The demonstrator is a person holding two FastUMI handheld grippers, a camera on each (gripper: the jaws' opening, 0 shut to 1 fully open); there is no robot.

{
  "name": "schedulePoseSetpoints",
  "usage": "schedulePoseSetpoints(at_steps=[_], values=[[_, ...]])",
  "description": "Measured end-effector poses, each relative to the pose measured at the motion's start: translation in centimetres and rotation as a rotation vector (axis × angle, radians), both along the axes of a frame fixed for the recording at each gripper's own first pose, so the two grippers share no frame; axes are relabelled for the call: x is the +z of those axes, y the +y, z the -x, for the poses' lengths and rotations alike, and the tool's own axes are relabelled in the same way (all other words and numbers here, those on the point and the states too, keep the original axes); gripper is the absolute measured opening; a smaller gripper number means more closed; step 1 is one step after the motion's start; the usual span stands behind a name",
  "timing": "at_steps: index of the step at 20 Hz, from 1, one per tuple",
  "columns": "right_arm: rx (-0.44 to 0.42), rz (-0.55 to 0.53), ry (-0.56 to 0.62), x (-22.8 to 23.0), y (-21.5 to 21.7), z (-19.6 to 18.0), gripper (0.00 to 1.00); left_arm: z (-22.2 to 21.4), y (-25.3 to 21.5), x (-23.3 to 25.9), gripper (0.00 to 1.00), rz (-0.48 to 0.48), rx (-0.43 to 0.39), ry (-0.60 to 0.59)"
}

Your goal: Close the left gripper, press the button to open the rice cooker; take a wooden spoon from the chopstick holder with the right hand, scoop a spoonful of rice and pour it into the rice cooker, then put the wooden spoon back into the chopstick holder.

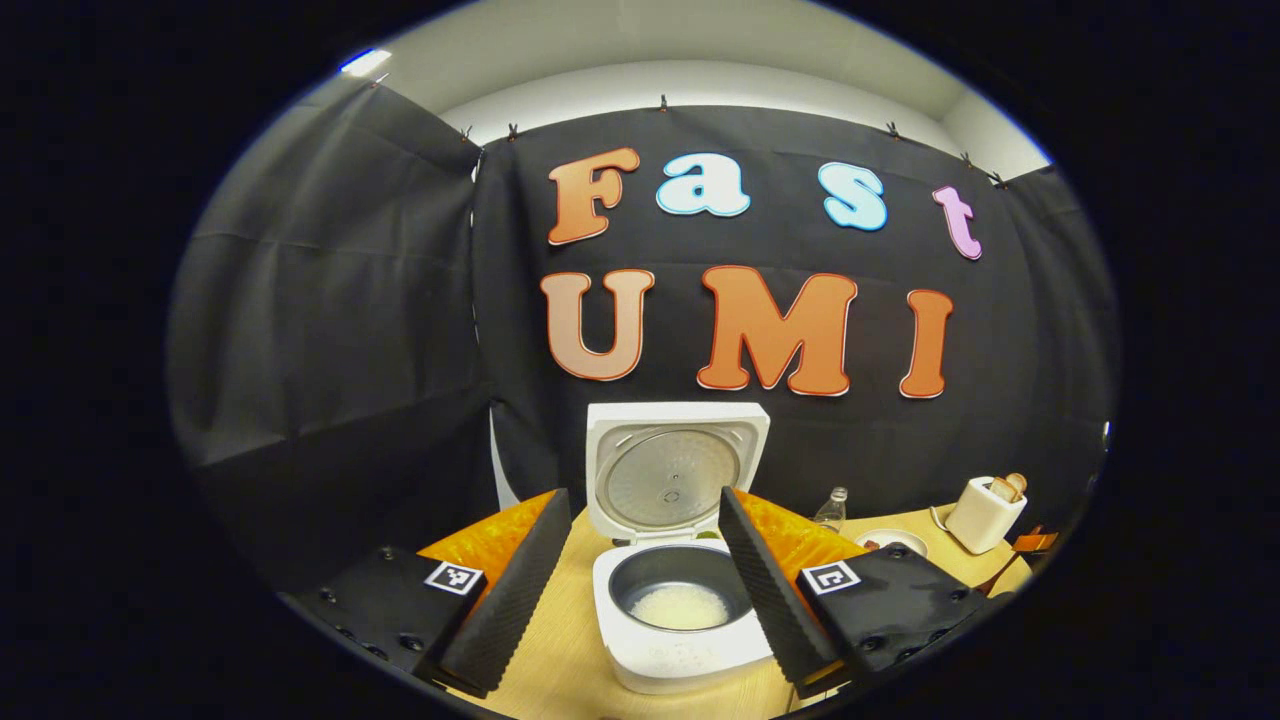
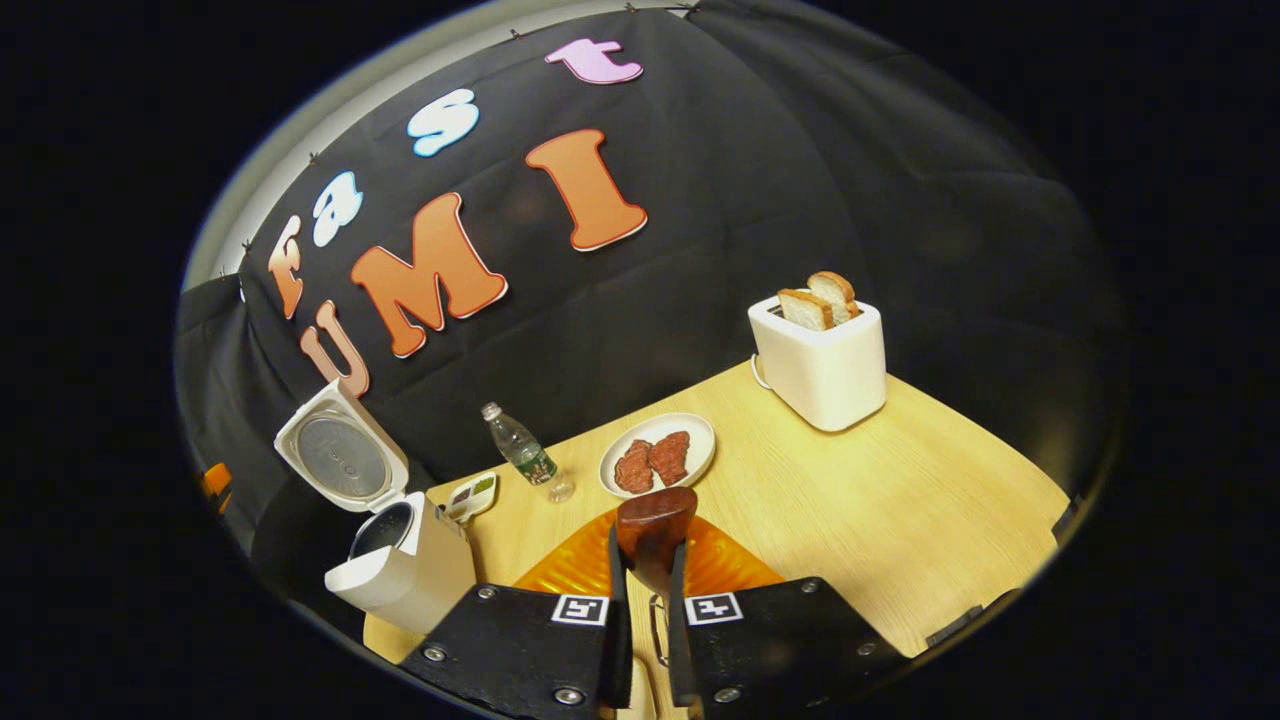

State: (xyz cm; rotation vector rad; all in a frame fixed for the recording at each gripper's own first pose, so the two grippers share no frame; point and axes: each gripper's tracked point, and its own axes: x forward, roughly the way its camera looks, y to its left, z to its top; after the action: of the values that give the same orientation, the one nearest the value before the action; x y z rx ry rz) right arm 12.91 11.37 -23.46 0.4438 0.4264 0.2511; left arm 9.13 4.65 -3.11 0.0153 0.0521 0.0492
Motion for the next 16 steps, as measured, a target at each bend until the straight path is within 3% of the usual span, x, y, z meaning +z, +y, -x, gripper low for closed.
schedulePoseSetpoints(at_steps=[4, 9, 11, 13, 15, 16], values=[[-0.013, -0.053, 0.037, -2.4, 0.0, -0.3, 0.13, 0.8, 0.9, -0.3, 1.0, 0.013, 0.039, 0.013], [-0.035, -0.087, 0.065, -3.6, -0.9, 0.1, 0.14, 0.9, 0.1, 0.7, 0.99, -0.029, 0.031, -0.002], [-0.051, -0.084, 0.094, -3.8, -1.5, 0.2, 0.22, 0.9, -0.5, 0.8, 0.99, -0.035, 0.019, -0.003], [-0.081, -0.007, 0.106, -4.8, -3.0, 0.5, 0.31, 0.7, -1.0, 0.9, 0.99, -0.043, 0.012, -0.007], [-0.087, 0.07, 0.104, -4.9, -4.1, 1.1, 0.63, 0.6, -1.2, 1.1, 0.99, -0.056, 0.015, -0.011], [-0.089, 0.107, 0.095, -4.5, -4.6, 1.5, 0.69, 0.3, -1.4, 1.3, 0.99, -0.061, 0.007, -0.019]])
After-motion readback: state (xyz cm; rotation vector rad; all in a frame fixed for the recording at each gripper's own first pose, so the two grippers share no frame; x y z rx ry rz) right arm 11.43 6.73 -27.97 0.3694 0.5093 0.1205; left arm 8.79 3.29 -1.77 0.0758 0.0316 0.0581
